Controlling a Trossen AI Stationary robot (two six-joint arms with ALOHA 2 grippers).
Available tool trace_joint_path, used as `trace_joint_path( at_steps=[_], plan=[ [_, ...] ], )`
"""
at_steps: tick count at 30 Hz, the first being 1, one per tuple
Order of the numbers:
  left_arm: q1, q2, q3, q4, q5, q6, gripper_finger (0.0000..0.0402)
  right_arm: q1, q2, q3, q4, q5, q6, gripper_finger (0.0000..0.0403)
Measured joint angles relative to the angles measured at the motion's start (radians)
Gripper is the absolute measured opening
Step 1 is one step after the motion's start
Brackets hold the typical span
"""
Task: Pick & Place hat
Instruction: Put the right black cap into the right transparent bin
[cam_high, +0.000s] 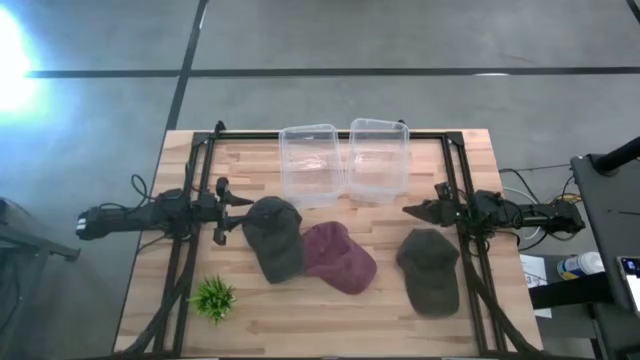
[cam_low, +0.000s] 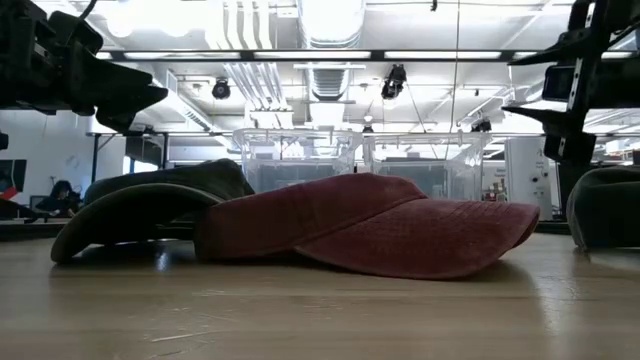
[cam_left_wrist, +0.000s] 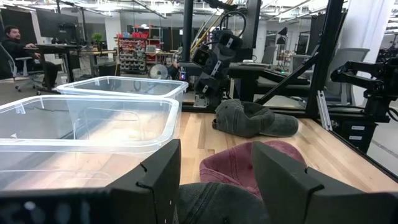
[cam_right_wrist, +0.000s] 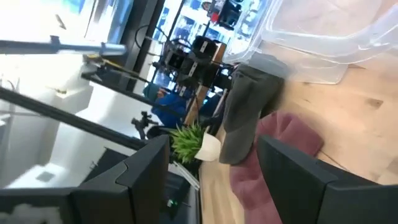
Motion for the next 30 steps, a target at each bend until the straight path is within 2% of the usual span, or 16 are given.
trace_joint_path(
  at_steps=[4,9,11,15,18,21,30],
  plan=[
    [0.000,0.000,0.000,0.000,0.000,0.000,0.0190,0.006,-0.001,0.000,0.024,-0.014,0.020,0.0237],
    [0.000,0.000,0.000,0.000,0.000,0.000,0.0190,0.008,0.022,0.001,0.123,-0.182,0.106,0.0237],
    [0.000,0.000,0.000,0.000,0.000,0.000,0.0190,0.019,0.054,0.001,0.126,-0.215,0.145,0.0237],
    [0.000,0.000,0.000,-0.001,0.000,0.000,0.0190,0.059,0.163,0.020,0.185,-0.185,0.180,0.0237],
    [0.000,0.000,0.000,-0.001,0.000,0.000,0.0190,0.108,0.299,0.111,0.162,-0.136,0.147,0.0235],
    [0.000,0.000,0.000,-0.001,0.000,0.000,0.0190,0.162,0.481,0.273,0.041,-0.103,0.085,0.0229],
    [0.000,0.000,0.000,-0.002,0.000,0.000,0.0190,0.414,1.061,0.813,-0.743,-0.099,0.003,0.0226]
  ],
)
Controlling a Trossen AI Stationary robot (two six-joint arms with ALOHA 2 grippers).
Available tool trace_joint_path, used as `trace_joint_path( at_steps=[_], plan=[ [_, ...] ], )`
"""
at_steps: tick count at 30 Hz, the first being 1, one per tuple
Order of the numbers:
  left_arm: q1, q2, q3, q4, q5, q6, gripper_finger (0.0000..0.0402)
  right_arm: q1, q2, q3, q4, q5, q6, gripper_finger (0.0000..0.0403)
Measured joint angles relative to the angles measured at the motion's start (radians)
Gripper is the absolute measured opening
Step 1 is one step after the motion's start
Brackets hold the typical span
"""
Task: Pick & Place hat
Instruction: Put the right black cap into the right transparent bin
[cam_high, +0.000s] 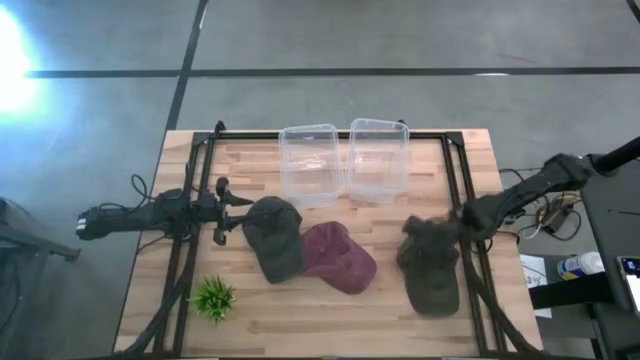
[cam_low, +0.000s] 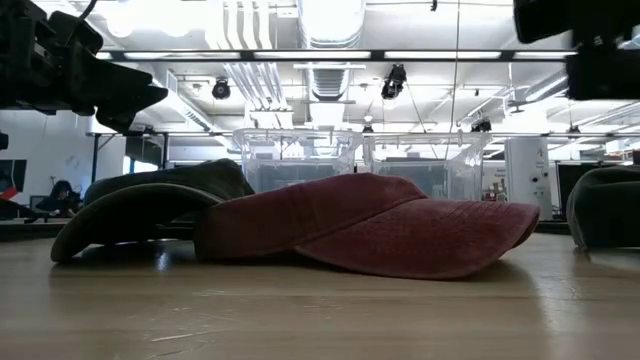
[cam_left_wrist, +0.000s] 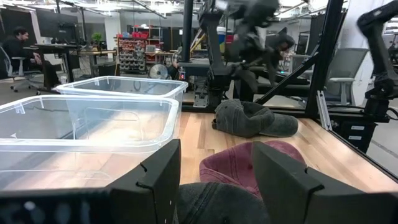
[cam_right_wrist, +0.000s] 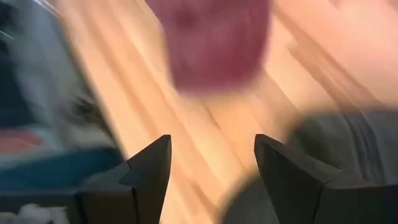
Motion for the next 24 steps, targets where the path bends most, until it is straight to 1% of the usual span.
trace_joint_path(
  at_steps=[3,5,9,12,15,17,20,24],
  plan=[
    [0.000,0.000,0.000,0.000,0.000,0.000,0.0190,0.101,0.162,0.150,-0.168,0.014,0.022,0.0226],
    [0.000,0.000,0.000,0.000,0.000,0.000,0.0190,0.165,0.252,0.236,-0.255,0.018,0.078,0.0226],
    [0.000,0.000,0.000,0.000,0.000,0.000,0.0190,0.278,0.386,0.370,-0.398,0.029,0.245,0.0226],
    [0.000,0.000,0.000,0.000,0.000,0.000,0.0190,0.363,0.487,0.469,-0.538,0.064,0.314,0.0226],
    [0.000,0.000,0.000,0.000,0.000,0.000,0.0190,0.436,0.593,0.559,-0.660,0.065,0.313,0.0226],
    [0.000,0.000,0.000,0.000,0.000,0.000,0.0190,0.476,0.661,0.608,-0.710,0.036,0.277,0.0226],
    [0.000,0.000,0.000,0.000,0.000,0.000,0.0190,0.527,0.757,0.676,-0.741,0.001,0.225,0.0226],
    [0.000,0.000,0.000,0.000,0.000,0.000,0.0190,0.573,0.862,0.750,-0.771,-0.004,0.217,0.0226]
  ],
)
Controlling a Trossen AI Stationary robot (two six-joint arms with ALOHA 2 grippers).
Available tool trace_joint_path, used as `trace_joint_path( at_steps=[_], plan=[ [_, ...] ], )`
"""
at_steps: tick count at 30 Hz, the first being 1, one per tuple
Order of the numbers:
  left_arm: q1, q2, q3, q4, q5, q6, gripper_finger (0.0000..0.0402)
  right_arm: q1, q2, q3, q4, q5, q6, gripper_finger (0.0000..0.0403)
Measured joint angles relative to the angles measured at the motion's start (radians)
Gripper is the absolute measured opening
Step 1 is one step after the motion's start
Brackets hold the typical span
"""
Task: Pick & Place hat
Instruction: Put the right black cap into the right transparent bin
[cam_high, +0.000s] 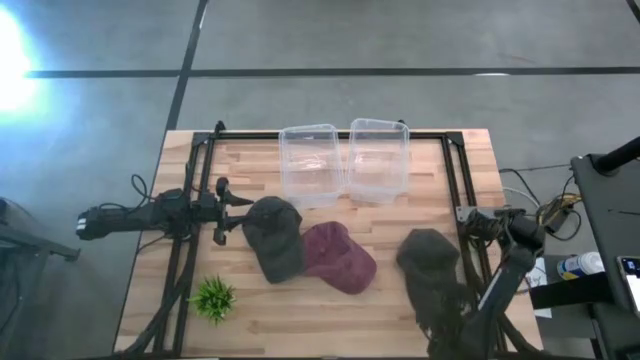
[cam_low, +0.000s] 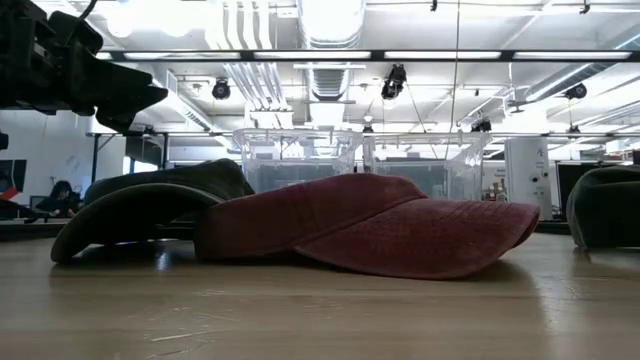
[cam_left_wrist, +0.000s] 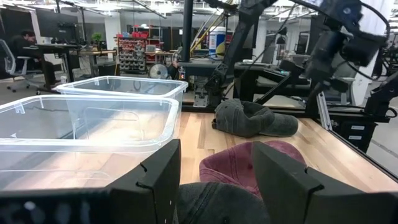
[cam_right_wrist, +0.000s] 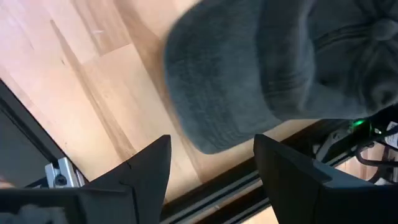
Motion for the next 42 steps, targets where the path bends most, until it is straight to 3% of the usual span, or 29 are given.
trace_joint_path(
  at_steps=[10,15,21,27,36,42],
  plan=[
    [0.000,0.000,0.000,0.000,0.000,0.000,0.0190,0.039,0.174,0.053,-0.014,0.004,-0.030,0.0226],
    [0.000,0.000,0.000,0.000,0.000,0.000,0.0190,0.039,0.219,0.053,-0.028,0.043,-0.026,0.0226],
    [0.000,0.000,0.000,0.000,0.000,0.000,0.0190,0.039,0.258,0.044,-0.029,0.056,-0.156,0.0226],
    [0.000,0.000,0.000,0.000,0.000,0.000,0.0190,0.039,0.269,0.034,-0.064,0.080,-0.188,0.0226],
    [0.000,0.000,0.000,0.000,0.000,0.000,0.0190,0.039,0.267,-0.033,-0.055,0.087,-0.119,0.0226],
    [0.000,0.000,0.000,0.000,0.000,0.000,0.0190,0.039,0.267,-0.130,-0.057,0.161,-0.040,0.0212]
  ],
)
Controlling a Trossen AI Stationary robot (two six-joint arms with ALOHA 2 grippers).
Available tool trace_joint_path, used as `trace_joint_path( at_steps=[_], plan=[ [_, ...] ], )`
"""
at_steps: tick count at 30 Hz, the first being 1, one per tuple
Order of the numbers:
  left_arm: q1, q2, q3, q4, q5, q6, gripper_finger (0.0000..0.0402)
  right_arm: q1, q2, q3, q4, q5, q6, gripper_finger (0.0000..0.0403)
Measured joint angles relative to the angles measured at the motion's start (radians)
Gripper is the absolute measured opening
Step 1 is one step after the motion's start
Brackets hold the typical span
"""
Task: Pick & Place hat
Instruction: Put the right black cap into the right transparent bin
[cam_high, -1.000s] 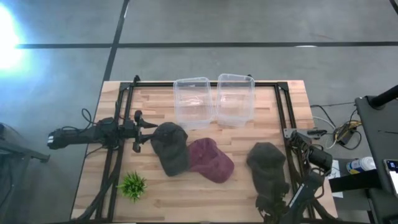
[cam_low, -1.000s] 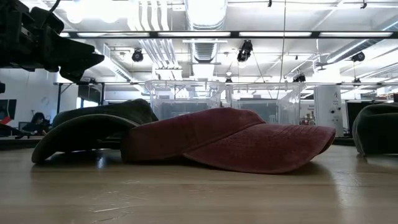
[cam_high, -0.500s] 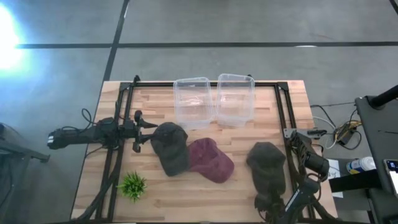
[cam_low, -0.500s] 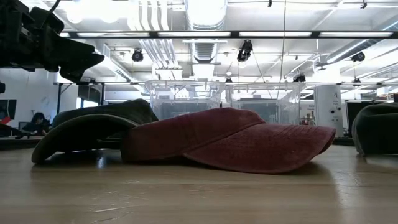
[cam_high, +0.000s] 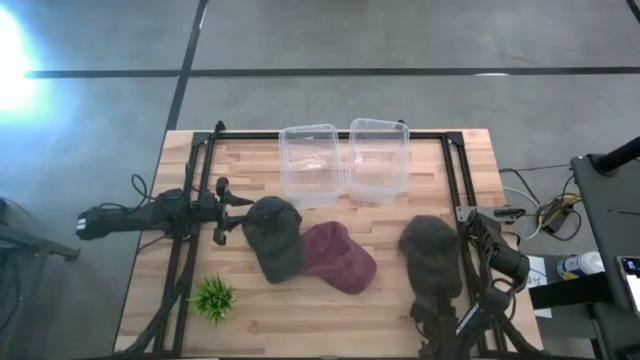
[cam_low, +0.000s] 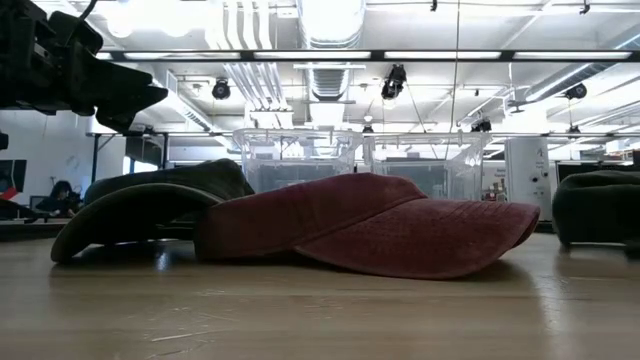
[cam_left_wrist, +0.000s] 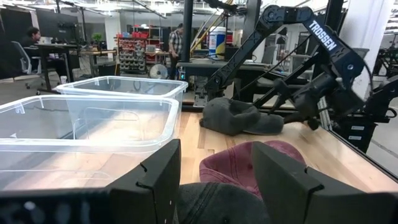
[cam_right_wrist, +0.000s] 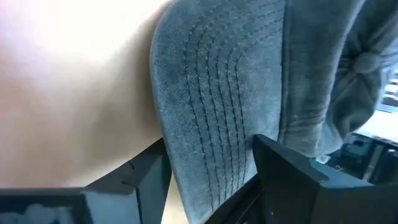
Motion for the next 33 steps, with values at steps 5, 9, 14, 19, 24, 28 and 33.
trace_joint_path(
  at_steps=[5,9,14,19,24,28,33],
  plan=[
    [0.000,0.000,0.000,0.000,0.000,0.000,0.0190,0.000,-0.004,-0.090,0.007,0.052,0.095,0.0176],
    [0.000,0.000,0.000,0.000,0.000,0.000,0.0190,0.003,-0.007,-0.140,0.006,0.077,0.169,0.0136],
    [0.000,0.000,0.000,0.000,0.000,0.000,0.0190,0.005,-0.005,-0.135,-0.016,0.125,0.225,0.0083],
    [0.000,0.000,0.000,0.000,0.000,0.000,0.0190,0.000,-0.017,-0.079,-0.048,0.185,0.264,0.0038],
    [0.000,0.000,0.000,0.000,0.000,0.000,0.0190,0.002,-0.120,-0.015,-0.034,0.309,0.376,0.0020],
    [0.000,0.000,0.000,0.001,0.001,0.000,0.0190,-0.006,-0.272,-0.003,-0.019,0.489,0.483,0.0018],
    [0.000,0.000,0.000,0.000,0.000,0.000,0.0190,-0.014,-0.493,-0.002,-0.011,0.684,0.460,0.0016]
  ],
)
